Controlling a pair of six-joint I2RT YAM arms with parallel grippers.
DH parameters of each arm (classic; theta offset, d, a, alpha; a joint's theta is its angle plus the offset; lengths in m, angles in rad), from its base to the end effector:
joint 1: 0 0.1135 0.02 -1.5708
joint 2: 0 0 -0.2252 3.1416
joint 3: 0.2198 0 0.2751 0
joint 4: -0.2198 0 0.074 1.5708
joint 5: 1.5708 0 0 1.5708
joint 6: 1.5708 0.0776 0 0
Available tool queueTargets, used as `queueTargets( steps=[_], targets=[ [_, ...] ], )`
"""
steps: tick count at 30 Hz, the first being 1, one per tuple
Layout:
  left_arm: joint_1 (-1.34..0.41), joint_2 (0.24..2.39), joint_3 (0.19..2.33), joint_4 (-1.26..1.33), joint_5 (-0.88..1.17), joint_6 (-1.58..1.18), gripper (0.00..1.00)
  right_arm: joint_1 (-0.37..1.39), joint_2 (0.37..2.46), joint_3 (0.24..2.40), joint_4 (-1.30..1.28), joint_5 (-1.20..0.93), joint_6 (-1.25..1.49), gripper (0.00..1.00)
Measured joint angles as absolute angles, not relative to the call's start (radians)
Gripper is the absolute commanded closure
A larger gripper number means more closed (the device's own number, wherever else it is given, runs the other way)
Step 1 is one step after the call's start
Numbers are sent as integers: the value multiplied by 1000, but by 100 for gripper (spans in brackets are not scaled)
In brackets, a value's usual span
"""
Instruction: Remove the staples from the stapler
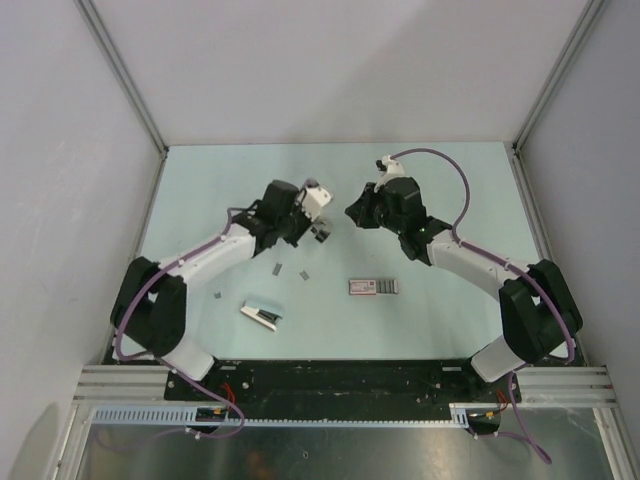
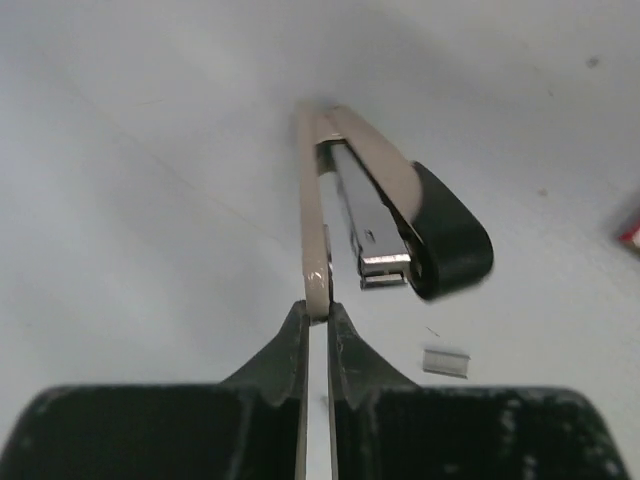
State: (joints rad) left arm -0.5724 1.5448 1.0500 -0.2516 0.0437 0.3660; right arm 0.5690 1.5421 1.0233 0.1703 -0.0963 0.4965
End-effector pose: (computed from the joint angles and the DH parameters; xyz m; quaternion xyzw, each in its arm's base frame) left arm 0.3261 -0.2142 0.1610 0.4220 0.8131 -0.0612 0.3963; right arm 0.3486 0.2318 0.2059 -0.0572 0.8165 0.3251 0.4737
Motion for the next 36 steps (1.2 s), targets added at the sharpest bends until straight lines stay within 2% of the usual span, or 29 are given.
queueTargets(
  steps=[7, 11, 16, 20, 24, 27, 32, 36],
  targets=[
    [-424, 1654, 1182, -277, 112, 216, 97, 569, 1524, 1024, 109, -49, 470, 100],
    [-405, 1704, 1233, -297, 144, 169, 96, 569, 1524, 1023, 68, -7, 467, 99],
    [-379, 1799, 1319, -303, 210, 119, 90, 569, 1524, 1021, 12, 70, 466, 89],
    [-334, 1855, 1359, -314, 257, 93, 86, 561, 1524, 982, -14, 142, 471, 88],
    [-302, 1885, 1371, -347, 290, 78, 75, 530, 1525, 930, -55, 204, 495, 86],
    [-299, 1889, 1370, -378, 300, 78, 67, 510, 1527, 908, -80, 250, 521, 80],
    [-309, 1887, 1364, -392, 305, 87, 61, 496, 1527, 865, -104, 295, 558, 63],
    [-314, 1859, 1329, -418, 303, 95, 55, 488, 1524, 825, -136, 290, 582, 56]
  ],
)
